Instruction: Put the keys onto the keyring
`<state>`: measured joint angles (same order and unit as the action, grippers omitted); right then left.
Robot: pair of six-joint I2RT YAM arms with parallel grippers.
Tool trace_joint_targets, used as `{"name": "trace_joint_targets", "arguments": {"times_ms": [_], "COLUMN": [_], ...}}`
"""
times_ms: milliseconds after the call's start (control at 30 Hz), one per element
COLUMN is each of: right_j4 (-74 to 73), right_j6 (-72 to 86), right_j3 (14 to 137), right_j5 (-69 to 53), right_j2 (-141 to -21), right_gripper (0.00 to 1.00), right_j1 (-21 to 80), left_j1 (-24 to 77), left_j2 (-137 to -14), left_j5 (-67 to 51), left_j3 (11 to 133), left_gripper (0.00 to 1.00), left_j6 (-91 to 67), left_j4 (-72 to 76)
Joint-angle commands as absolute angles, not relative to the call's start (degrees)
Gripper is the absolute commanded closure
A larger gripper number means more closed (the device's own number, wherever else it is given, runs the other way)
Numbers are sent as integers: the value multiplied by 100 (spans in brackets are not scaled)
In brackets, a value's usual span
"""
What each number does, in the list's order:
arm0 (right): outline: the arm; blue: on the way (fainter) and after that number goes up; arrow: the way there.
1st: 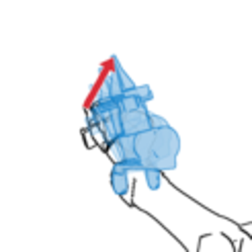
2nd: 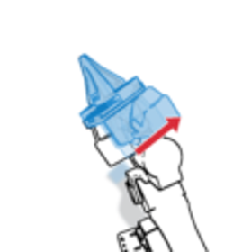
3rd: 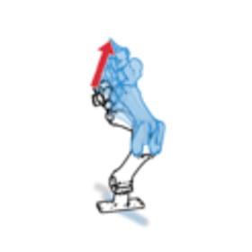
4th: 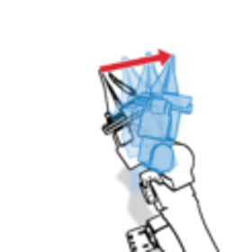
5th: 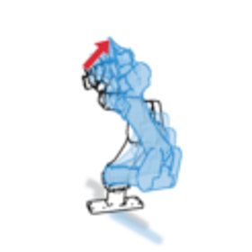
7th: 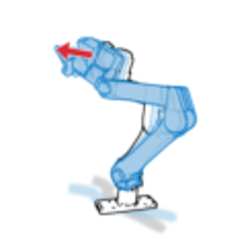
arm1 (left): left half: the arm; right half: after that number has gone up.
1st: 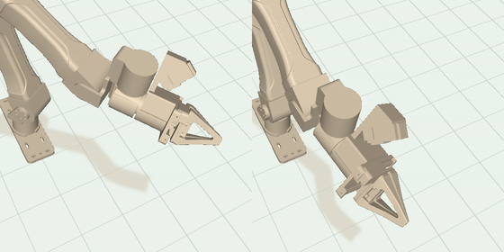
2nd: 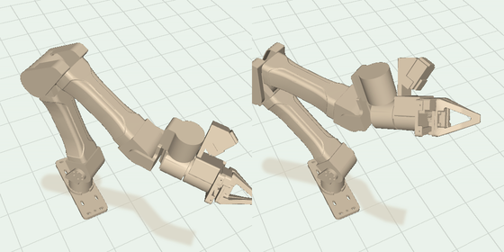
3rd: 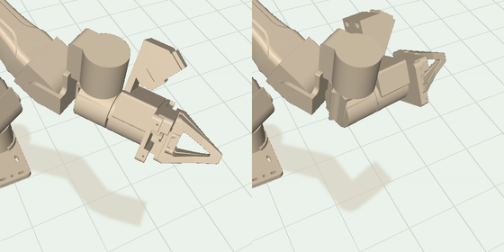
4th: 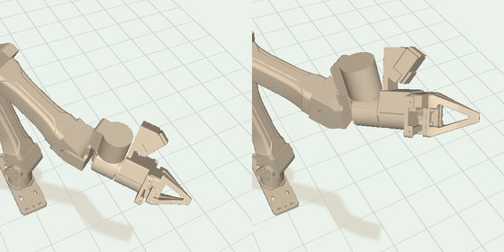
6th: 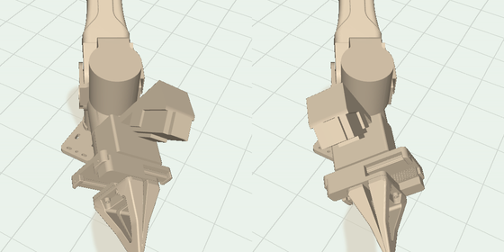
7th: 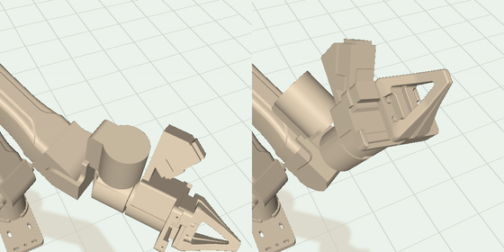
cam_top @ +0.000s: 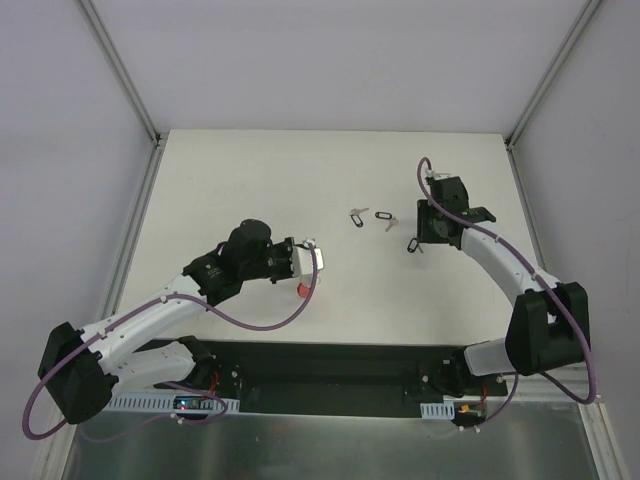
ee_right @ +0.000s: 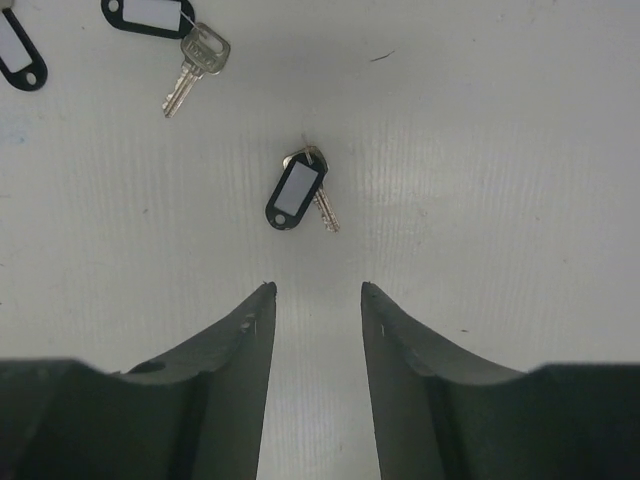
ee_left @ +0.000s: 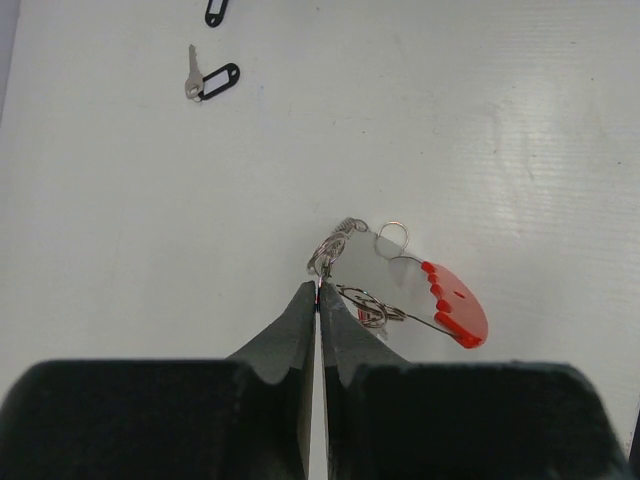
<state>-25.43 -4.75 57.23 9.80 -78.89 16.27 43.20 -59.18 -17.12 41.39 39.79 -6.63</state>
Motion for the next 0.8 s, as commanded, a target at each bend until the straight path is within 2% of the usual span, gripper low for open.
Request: {"name": "trace_joint_targets", "arguments": {"times_ms": [0,200,267,433,467,767], "right_j4": [-2190,-1811,-1697,-1530,-1512,-1660], "right_j6": [-923,-669,-615,-528,-527,-571], "right_j3": [5801,5862,5923,6055,6073,6495], "right_j5": [415,176,185,325,334,466], "right_j2": [-8191,-8726,-8859,-9351,-9395,-9808], "right_gripper": [61,64,71,72,75,76], "right_j1": [1407,1274,1266,1257,1248,1187], "left_j1": [4377,4377,4377,4377,4377,4377], "left_j2": [-5880,-5687,-5652,-5634,-5625,-5625], "left_j5": [-1390,-1318,-1301,-1283,-1283,-1318], "left_j3": [4034,3920,3902,3867,3876,3858], "left_gripper": [100,100,100,100,100,100], "left_j6": [3999,4087,4113,4131,4148,4157], "left_j4": [-484,-404,-378,-352,-352,-334]}}
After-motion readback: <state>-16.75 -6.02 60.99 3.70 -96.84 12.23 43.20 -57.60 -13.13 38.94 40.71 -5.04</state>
